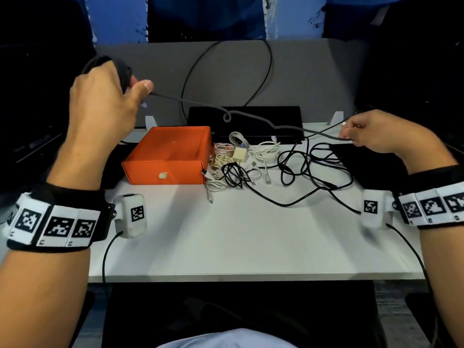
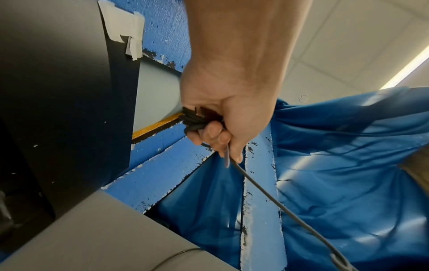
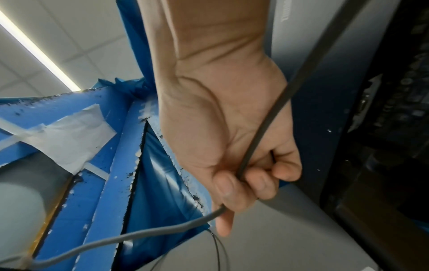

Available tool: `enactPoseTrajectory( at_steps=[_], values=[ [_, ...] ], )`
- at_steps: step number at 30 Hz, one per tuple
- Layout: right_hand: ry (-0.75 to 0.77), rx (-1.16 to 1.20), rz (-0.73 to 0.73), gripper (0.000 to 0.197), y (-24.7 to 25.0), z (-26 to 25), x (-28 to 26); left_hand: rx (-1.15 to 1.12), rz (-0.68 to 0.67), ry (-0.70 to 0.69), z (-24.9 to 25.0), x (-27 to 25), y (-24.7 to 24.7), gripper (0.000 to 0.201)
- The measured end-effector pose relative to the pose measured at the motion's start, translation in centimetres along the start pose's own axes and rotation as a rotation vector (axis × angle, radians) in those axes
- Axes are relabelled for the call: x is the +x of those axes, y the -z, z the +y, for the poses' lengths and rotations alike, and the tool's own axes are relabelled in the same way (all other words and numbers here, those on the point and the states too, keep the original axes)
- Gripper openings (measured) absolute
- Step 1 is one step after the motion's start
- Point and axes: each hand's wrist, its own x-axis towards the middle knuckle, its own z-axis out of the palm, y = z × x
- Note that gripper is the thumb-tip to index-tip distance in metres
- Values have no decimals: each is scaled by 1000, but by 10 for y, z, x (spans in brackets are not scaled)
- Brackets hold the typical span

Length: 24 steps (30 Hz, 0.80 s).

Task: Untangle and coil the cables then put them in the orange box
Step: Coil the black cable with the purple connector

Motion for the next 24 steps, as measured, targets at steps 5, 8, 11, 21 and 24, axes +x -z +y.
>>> enactPoseTrajectory(
  at_steps=[5,8,11,21,24],
  values=[
    [-74,-196,-97,20,-13,-6,-3,-75,10,-25,6,-4,-3,37],
    [78,-408,24,32,-24,-47,-20,-164,-12,-48,20,-13,-7,35],
    [364,148,-47,37,-47,-108,-52,-242,-16,-144,38,-27,-10,32],
    [387,850,-116,8,-74,-117,-51,-210,22,-191,26,-20,-9,31],
    [427,689,-79,16,-59,-98,-36,-169,80,-98,1,-6,-5,36]
  ],
)
